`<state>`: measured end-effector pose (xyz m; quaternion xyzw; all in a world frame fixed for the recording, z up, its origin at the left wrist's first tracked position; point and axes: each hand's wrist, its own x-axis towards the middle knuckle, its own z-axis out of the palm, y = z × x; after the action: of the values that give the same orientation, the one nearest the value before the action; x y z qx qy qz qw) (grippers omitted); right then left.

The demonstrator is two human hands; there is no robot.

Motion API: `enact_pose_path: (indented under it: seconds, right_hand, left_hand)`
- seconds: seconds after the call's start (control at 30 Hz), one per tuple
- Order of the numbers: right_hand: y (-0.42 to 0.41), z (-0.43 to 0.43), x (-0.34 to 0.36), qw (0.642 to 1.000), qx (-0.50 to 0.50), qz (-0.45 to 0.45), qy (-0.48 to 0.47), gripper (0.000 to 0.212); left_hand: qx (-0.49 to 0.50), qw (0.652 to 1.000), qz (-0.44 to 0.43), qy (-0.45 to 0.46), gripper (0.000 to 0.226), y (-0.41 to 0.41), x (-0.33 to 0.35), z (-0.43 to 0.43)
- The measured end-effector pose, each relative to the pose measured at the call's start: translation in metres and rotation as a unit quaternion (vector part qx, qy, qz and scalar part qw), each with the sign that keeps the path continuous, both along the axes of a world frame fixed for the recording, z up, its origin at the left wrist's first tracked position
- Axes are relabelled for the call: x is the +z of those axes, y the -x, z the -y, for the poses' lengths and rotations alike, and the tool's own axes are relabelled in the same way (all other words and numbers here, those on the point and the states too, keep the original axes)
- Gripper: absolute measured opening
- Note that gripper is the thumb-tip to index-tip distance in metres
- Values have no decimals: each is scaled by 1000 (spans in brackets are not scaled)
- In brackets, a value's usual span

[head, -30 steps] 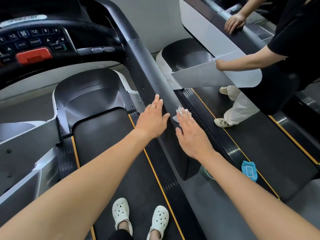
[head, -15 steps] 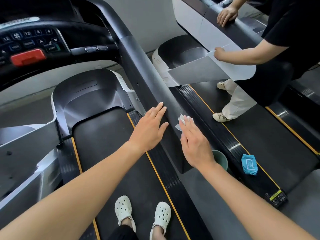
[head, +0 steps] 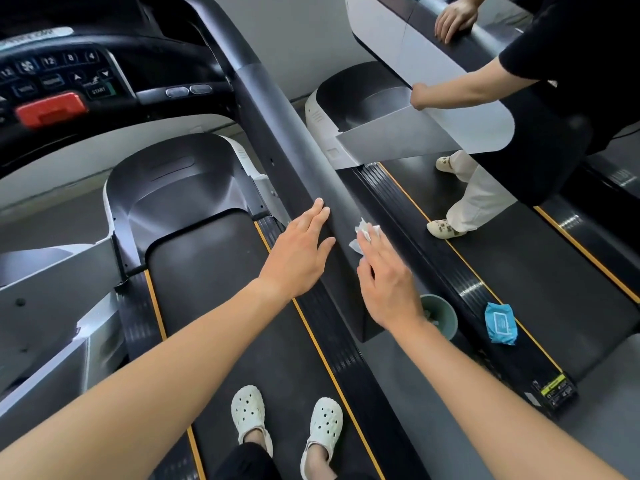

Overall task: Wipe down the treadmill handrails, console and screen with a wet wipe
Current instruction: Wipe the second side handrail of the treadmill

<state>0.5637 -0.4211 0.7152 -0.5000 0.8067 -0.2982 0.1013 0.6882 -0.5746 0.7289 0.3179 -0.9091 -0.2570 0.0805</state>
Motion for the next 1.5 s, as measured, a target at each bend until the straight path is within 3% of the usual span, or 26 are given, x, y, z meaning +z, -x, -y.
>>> enact_pose_path:
  seconds: [0.2, 0.4, 0.6, 0.7, 0.77, 0.87, 1.0, 1.1, 1.23, 1.4, 1.5]
  right_hand:
    - [9, 43, 24, 995, -43, 82, -38, 50]
    - [-10, 15, 1, 998, -59, 13, 22, 53]
    - [-7, 51, 14, 999, -49, 2, -16, 51]
    - [-9, 47, 11, 996, -6, -84, -35, 52]
    - [-9, 28, 4, 980, 47, -184, -51, 54]
    - [-5, 10, 0, 956, 120, -261, -57, 55]
    - [-9, 23, 4, 896, 218, -369, -113, 54]
    - [-19, 26, 6, 841, 207, -454, -209, 60]
    - [-39, 17, -4, 724, 233, -557, -333, 68]
    - [-49, 4, -29, 594, 343, -584, -434, 65]
    - [-49, 11, -16, 606, 318, -594, -423, 65]
  left_hand:
    - [-3, 1000, 10, -4, 61, -1, 4, 1]
    - [-26, 999, 9, 24, 59, -6, 2, 8]
    - [-64, 997, -2, 42, 62, -13, -3, 19]
    - [-89, 995, -14, 46, 65, -18, -6, 28]
    - [-102, 993, -22, 54, 66, -21, -11, 33]
    - [-112, 991, -38, 58, 67, -23, -16, 35]
    - [-120, 990, -59, 53, 69, -24, -19, 37]
    - [-124, 989, -66, 49, 69, -25, -21, 39]
    - [-129, 988, -66, 49, 70, -25, -24, 40]
    - [-125, 989, -67, 44, 72, -26, -24, 38]
    - [-125, 989, -64, 46, 72, -27, -21, 39]
